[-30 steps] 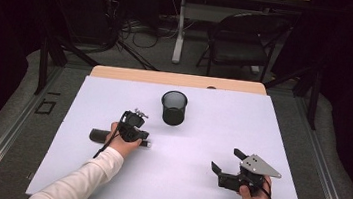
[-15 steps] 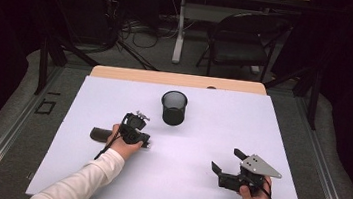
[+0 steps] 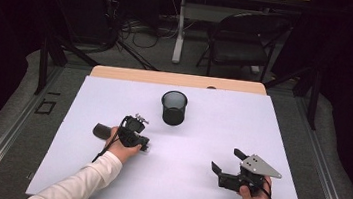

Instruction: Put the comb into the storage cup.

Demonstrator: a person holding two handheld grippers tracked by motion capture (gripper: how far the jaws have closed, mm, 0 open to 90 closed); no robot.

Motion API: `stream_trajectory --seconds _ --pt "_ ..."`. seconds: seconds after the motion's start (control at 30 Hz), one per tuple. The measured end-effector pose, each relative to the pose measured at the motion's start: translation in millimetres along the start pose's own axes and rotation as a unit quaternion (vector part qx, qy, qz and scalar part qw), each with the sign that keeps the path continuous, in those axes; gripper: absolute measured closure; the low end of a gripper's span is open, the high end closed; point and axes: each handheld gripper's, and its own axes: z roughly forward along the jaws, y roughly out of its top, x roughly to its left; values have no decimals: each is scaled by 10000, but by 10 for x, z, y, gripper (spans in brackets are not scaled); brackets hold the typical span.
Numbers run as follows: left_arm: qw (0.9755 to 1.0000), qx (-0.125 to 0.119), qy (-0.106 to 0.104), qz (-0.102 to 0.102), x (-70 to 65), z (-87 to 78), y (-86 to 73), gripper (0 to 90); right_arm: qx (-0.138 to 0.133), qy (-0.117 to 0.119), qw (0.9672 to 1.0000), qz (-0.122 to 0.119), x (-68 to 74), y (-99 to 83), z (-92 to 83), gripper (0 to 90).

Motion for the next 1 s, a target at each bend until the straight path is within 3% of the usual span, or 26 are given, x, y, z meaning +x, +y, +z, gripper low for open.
stream_trajectory --seconds 1.0 --pt "9998 149 -115 40 -16 -114 -250 900 -13 -12 10000 11 0 0 -1 96"
